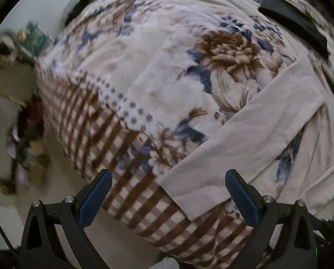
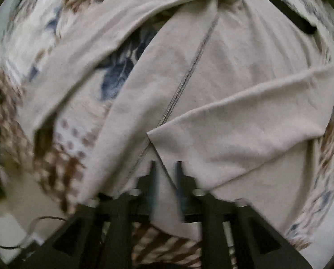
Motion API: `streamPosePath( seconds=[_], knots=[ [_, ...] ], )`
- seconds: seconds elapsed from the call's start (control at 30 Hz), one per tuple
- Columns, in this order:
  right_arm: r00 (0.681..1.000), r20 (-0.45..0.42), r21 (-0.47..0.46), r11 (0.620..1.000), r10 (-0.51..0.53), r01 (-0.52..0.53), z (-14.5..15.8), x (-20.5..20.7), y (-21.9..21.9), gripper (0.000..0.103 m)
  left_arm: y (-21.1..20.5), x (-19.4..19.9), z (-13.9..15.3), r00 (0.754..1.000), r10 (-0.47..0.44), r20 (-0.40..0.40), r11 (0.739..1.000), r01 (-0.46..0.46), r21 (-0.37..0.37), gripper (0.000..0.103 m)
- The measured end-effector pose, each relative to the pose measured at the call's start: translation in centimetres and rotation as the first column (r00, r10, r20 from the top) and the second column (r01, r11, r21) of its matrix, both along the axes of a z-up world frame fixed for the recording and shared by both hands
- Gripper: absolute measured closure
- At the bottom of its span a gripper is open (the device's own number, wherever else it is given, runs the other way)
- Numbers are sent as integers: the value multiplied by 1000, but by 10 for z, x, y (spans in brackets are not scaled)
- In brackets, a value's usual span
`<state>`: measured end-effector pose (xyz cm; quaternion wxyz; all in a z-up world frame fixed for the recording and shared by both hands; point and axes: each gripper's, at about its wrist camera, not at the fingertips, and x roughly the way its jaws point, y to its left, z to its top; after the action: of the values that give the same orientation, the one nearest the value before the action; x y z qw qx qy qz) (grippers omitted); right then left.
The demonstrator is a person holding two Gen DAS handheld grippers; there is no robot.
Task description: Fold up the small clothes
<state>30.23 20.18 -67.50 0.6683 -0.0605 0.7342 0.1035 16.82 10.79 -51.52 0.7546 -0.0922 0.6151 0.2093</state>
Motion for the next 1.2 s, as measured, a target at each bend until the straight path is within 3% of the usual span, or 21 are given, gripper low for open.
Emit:
streamPosePath(
  seconds=[0.07,0.17,0.2,0.27,0.33,0.37,0.4,0.47,0.53,0.67,0.77,0.87,0.93,0.97,1.03,1.13,1.2],
  knots=[
    [997,22,8,997,-77,77,12,2,-19,55,11,-6,-10,998,61,-5,995,-61,-81,0],
    [983,23,-6,983,-181,182,22,4,-51,54,27,-13,-36,984,168,-57,953,-177,-245,2],
    [976,24,-10,977,-215,215,23,5,-62,54,35,-16,-52,971,222,-93,914,-241,-327,3],
    [962,25,-21,962,-273,273,27,5,-83,54,47,-24,-78,933,317,-169,829,-359,-428,19],
    [945,37,-42,945,-324,325,31,5,-105,54,55,-31,-98,897,390,-208,762,-441,-474,33],
    [940,40,-48,939,-339,341,33,6,-114,54,58,-32,-103,885,418,-205,750,-464,-471,39],
    [933,43,-54,932,-357,359,35,6,-122,54,59,-32,-105,880,434,-194,753,-473,-458,47],
    [921,46,-67,918,-388,390,37,4,-138,54,56,-29,-98,887,432,-161,783,-458,-422,85],
    [912,43,-70,909,-409,411,46,6,-158,54,48,-24,-81,909,406,-95,825,-409,-390,99],
    [904,43,-75,901,-425,427,50,-1,-175,54,27,-13,-41,955,296,31,904,-269,-333,100],
    [894,40,-77,891,-446,447,43,-17,-173,54,-3,2,-4,983,144,111,958,-111,-264,100],
    [873,31,-65,870,-487,488,48,-34,-192,54,-57,22,34,979,-69,192,969,112,-221,100],
    [860,25,-61,858,-510,511,55,-47,-210,54,-106,29,55,938,-241,248,930,296,-218,100],
    [850,22,-62,848,-526,526,57,-55,-219,54,-132,27,62,907,-324,269,897,385,-219,100],
    [840,13,-76,837,-542,541,55,-69,-237,54,-192,22,64,825,-487,288,803,552,-224,100],
    [824,7,-105,819,-567,565,59,-98,-269,54,-253,9,54,737,-609,291,687,675,-270,100],
    [811,4,-125,804,-585,581,62,-119,-290,54,-283,-2,44,689,-668,279,627,724,-286,100]
  ],
)
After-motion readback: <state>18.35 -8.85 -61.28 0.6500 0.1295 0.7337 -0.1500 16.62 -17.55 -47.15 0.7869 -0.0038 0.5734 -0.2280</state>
